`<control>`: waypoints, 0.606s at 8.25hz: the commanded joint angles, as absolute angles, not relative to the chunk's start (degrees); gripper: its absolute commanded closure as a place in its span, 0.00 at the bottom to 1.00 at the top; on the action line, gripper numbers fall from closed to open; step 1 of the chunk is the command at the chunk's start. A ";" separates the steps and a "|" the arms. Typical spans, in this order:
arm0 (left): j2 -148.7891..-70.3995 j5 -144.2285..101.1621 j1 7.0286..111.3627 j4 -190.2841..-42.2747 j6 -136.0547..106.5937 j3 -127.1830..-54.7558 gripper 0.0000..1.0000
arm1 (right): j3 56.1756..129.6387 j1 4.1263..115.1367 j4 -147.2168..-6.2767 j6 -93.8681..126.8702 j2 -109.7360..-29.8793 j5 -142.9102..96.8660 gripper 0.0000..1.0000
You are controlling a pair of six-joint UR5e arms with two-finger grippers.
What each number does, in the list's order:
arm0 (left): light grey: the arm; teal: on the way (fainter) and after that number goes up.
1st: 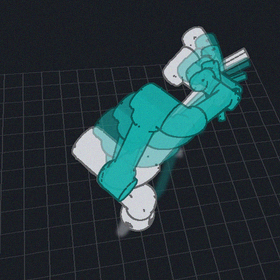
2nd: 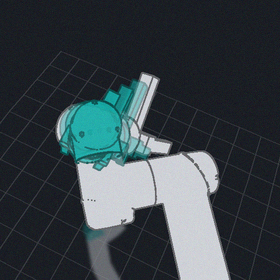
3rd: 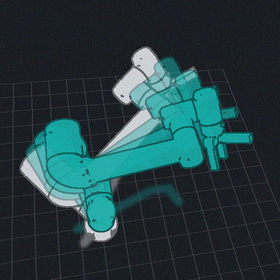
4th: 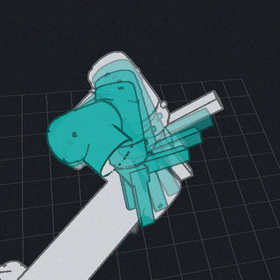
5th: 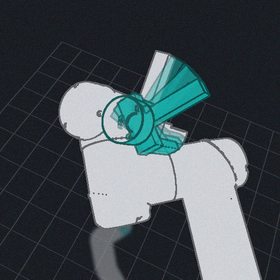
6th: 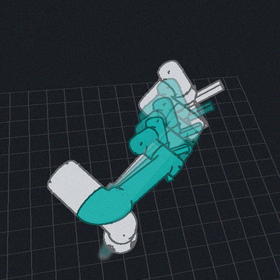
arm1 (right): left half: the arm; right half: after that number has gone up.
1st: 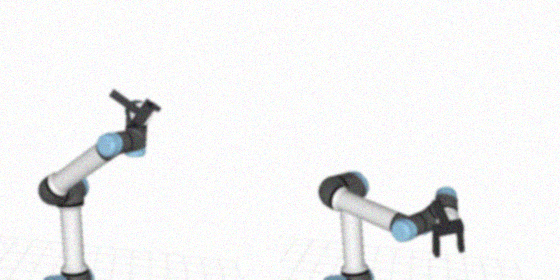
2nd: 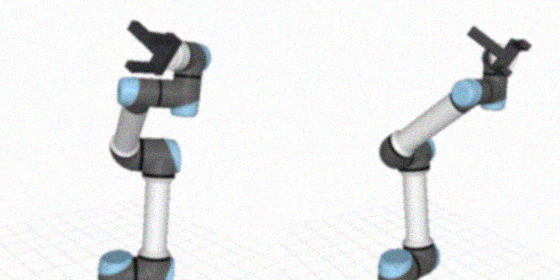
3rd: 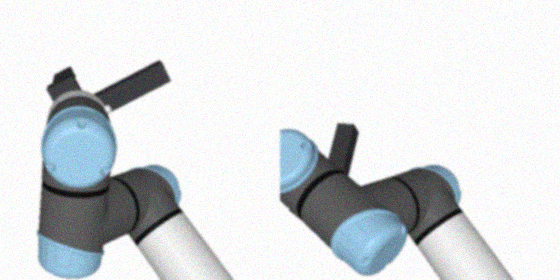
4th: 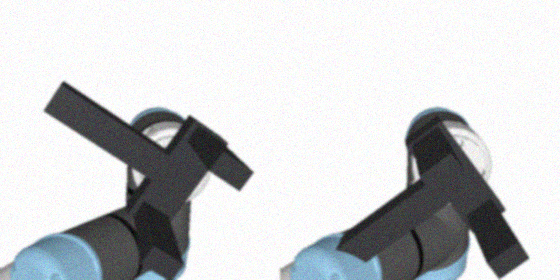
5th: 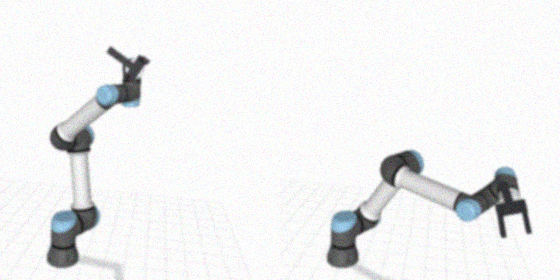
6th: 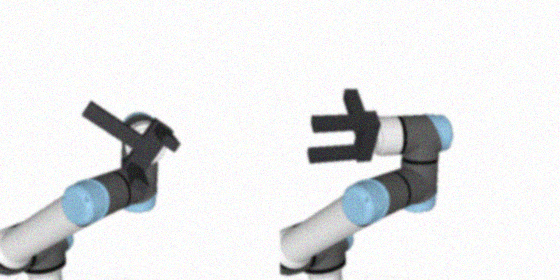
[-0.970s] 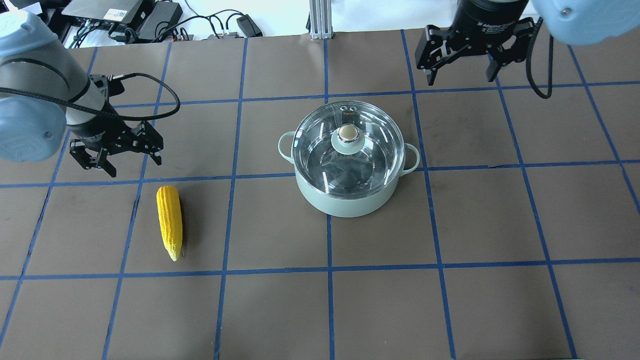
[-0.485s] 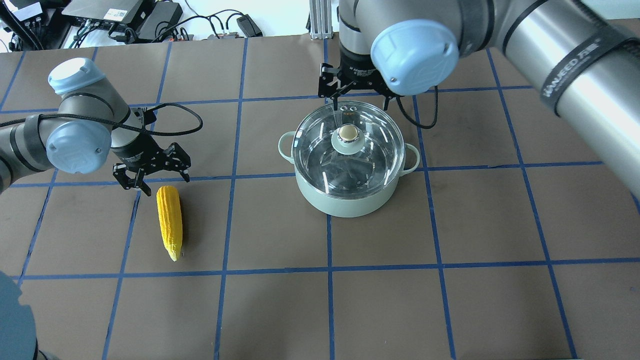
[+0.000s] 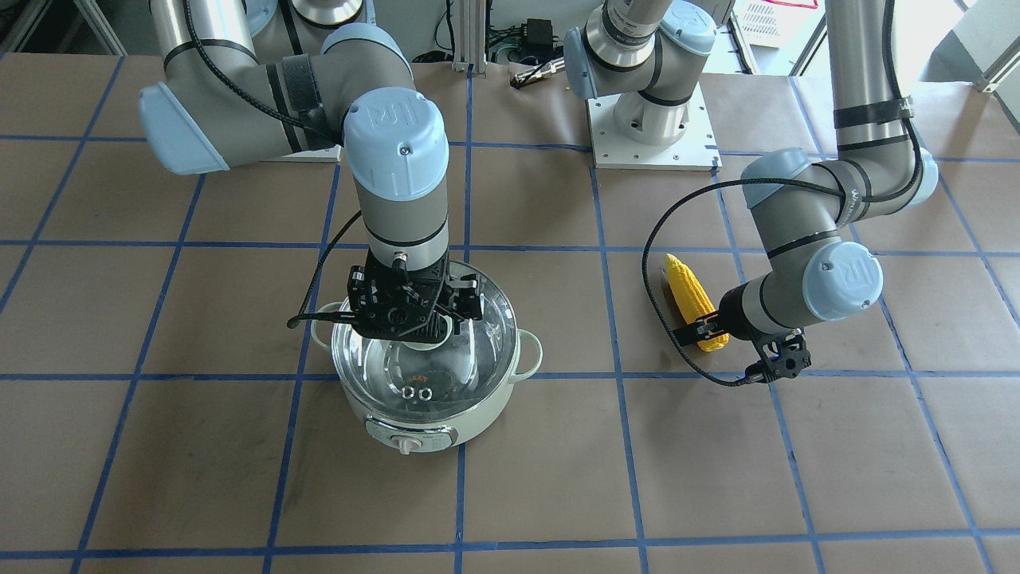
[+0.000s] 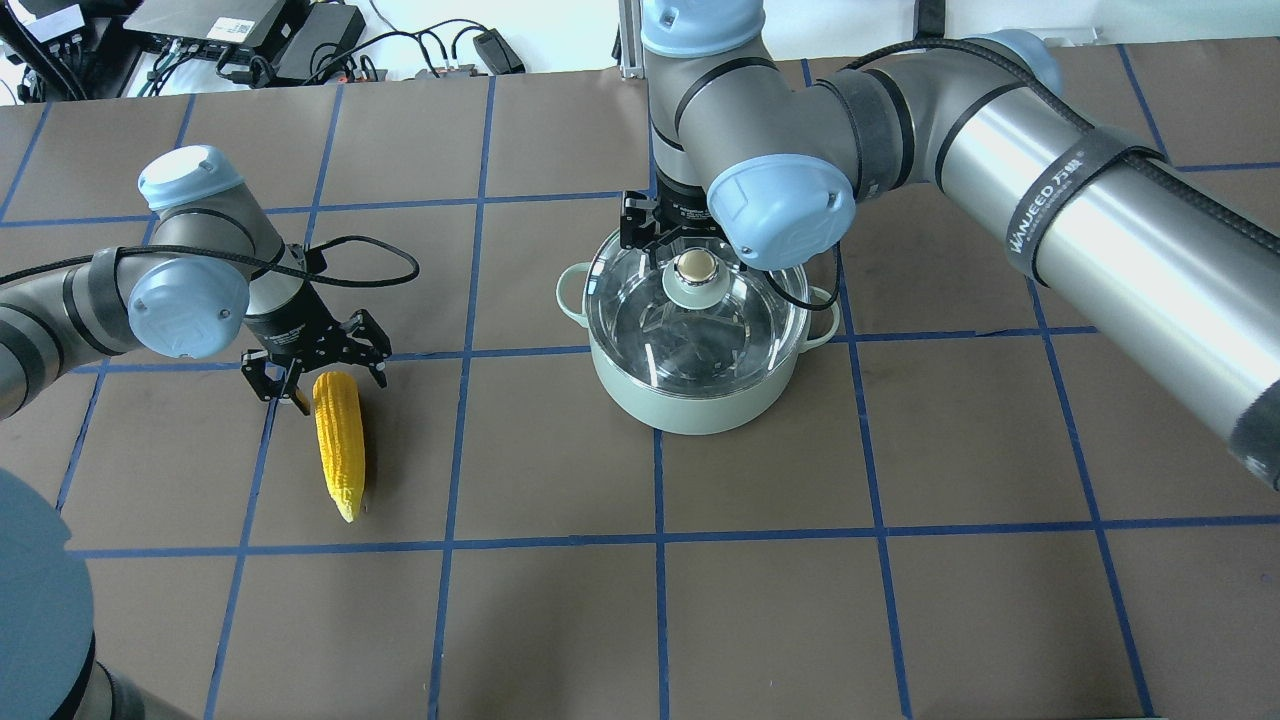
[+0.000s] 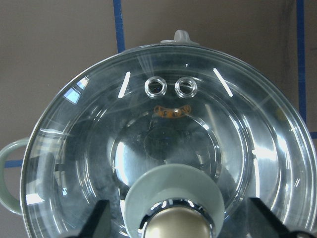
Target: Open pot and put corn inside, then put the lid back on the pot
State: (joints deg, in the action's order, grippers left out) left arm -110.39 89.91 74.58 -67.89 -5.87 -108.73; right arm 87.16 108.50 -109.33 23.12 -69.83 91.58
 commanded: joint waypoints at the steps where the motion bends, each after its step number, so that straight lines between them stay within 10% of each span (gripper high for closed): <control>1: -111.00 90.70 74.97 -68.03 -8.70 -109.95 0.01 | 87.54 108.54 -109.51 23.29 -69.96 91.41 0.17; 5: -111.97 93.78 74.97 -68.03 -9.92 -109.95 0.57 | 87.36 108.46 -109.42 23.47 -70.14 91.32 0.56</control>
State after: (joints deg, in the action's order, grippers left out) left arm -111.33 93.35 74.97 -68.02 -8.89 -109.92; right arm 87.44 108.49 -109.45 23.43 -70.04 91.33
